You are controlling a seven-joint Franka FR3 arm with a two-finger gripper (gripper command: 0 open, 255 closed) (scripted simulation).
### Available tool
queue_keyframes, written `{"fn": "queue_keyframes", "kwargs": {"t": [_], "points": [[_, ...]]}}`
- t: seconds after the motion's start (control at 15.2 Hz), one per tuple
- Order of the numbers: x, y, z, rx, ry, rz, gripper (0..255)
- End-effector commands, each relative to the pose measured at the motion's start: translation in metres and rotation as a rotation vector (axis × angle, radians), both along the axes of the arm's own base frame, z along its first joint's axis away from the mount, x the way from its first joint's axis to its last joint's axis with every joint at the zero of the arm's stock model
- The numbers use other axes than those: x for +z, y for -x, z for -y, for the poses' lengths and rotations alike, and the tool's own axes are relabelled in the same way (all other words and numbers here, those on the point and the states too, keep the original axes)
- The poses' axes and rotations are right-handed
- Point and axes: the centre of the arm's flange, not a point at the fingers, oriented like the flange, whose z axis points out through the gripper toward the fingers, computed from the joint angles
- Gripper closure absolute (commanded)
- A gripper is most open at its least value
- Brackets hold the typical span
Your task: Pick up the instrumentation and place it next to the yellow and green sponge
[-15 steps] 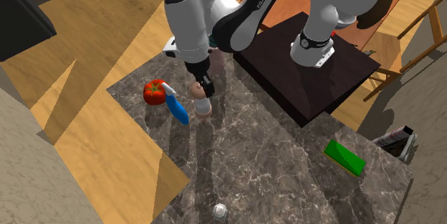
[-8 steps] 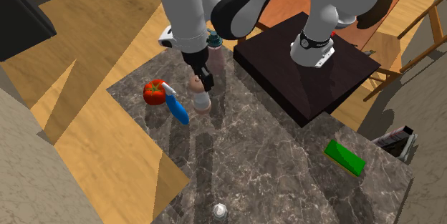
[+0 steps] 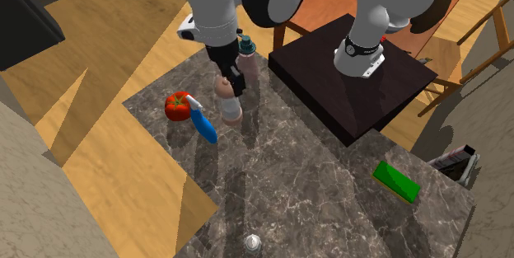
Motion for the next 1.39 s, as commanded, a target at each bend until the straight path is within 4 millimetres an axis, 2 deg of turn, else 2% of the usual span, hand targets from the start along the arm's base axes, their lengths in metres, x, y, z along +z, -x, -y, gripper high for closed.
{"fn": "queue_keyframes", "kwargs": {"t": [0.0, 1.32], "points": [[0.011, 0.0, 0.0, 0.0, 0.0, 0.0, 255], [0.117, 0.0, 0.0, 0.0, 0.0, 0.0, 255]]}}
